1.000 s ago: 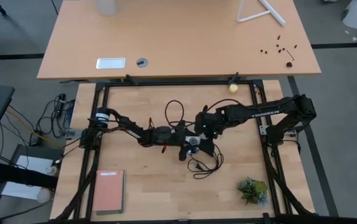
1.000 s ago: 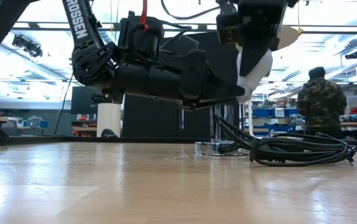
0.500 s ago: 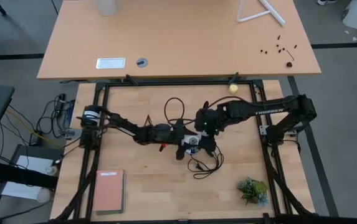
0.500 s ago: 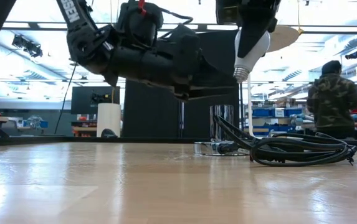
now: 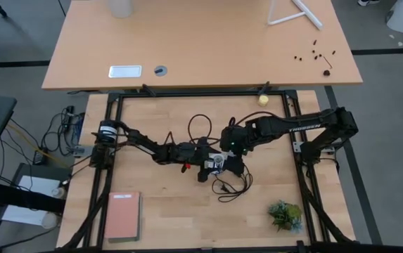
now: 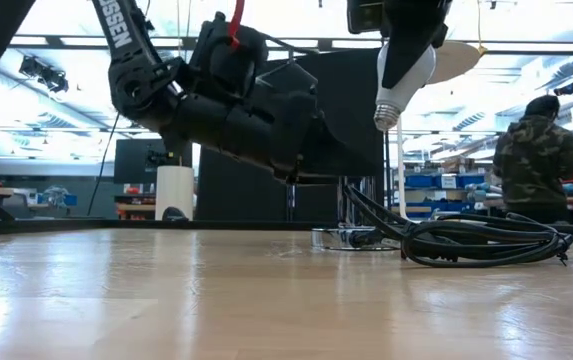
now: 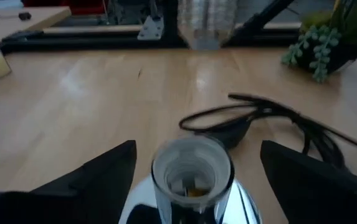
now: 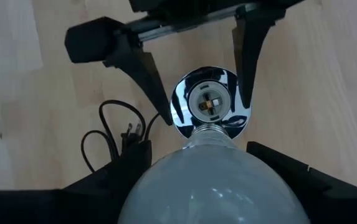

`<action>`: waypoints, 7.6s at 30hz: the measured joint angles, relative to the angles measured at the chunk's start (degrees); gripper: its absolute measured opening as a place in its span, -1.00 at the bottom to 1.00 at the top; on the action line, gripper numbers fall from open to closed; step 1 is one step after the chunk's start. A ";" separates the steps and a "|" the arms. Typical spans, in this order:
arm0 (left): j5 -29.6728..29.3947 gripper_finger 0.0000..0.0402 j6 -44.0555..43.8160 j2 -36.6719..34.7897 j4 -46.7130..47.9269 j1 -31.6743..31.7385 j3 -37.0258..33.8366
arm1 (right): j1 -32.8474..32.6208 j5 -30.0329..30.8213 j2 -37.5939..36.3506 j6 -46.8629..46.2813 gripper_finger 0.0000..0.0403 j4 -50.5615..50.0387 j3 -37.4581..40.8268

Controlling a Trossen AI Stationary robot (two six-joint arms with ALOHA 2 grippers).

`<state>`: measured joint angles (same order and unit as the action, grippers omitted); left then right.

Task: Screw lightbulb
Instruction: Insert the white lightbulb into the silver lamp

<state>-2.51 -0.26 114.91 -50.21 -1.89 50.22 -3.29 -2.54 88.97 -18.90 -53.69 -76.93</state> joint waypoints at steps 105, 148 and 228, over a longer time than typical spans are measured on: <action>5.74 -0.06 -1.41 19.45 -32.33 1.16 1.17 | 2.30 -2.57 25.22 23.68 0.30 -7.28 -18.34; 4.56 -0.06 -1.14 19.28 -30.99 1.03 1.25 | 2.18 4.51 25.18 -51.19 0.31 -7.87 -16.97; 7.30 -0.06 -1.48 19.34 -30.04 1.64 0.96 | -6.52 13.30 20.52 21.18 0.73 -25.80 -36.58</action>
<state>4.80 -1.74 134.26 -80.25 -0.25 51.18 -9.81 10.77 109.49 2.28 -79.49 -113.51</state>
